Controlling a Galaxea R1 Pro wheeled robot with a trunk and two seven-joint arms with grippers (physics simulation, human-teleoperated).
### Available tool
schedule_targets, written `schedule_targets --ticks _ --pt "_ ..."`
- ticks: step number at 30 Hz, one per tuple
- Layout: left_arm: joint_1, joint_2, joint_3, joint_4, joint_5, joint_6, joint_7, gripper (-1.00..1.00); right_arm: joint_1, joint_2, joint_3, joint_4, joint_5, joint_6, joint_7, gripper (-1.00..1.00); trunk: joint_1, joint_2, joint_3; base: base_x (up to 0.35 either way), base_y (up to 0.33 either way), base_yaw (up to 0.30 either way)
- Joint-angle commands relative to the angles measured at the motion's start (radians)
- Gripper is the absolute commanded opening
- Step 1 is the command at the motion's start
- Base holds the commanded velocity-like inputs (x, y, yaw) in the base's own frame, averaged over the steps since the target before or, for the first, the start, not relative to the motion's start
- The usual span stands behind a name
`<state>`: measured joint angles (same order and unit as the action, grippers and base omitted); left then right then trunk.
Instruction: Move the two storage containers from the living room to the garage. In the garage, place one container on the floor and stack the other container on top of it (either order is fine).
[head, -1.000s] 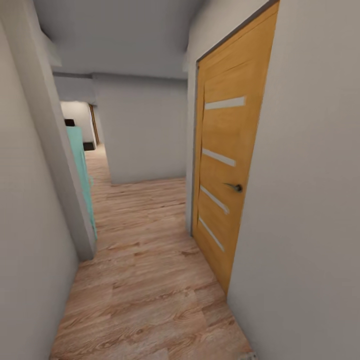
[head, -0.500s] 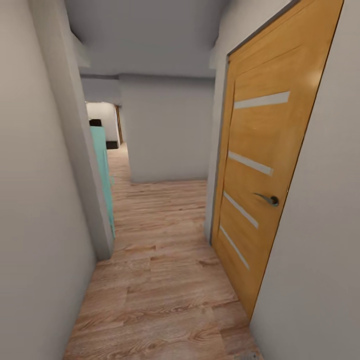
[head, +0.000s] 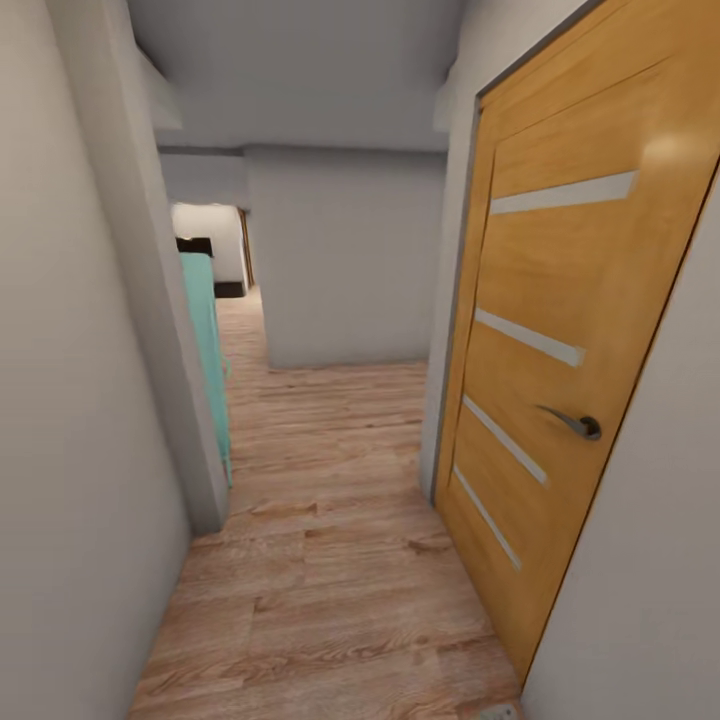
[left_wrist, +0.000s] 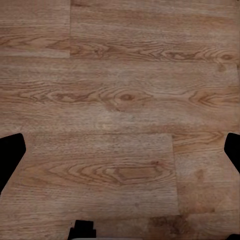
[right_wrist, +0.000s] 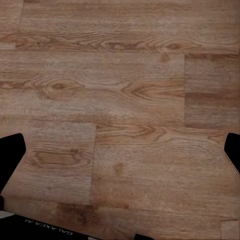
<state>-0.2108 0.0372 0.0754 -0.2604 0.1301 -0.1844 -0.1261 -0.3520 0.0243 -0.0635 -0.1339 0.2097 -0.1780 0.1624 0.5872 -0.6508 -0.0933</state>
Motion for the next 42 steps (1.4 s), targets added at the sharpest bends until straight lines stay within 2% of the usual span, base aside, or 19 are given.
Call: schedule_targets --ticks 1,42 --pt "-0.001 0.0 0.007 0.001 0.008 -0.001 -0.01 1.0 -0.001 0.0 -0.007 0.0 0.008 -0.003 0.003 1.0 0.001 -0.001 -0.002 0.325 0.0 0.0" --pt "-0.001 0.0 0.007 0.001 0.008 0.0 -0.01 1.0 -0.001 -0.001 -0.007 0.0 0.009 -0.002 0.005 1.0 0.001 -0.001 -0.002 0.325 -0.024 0.003"
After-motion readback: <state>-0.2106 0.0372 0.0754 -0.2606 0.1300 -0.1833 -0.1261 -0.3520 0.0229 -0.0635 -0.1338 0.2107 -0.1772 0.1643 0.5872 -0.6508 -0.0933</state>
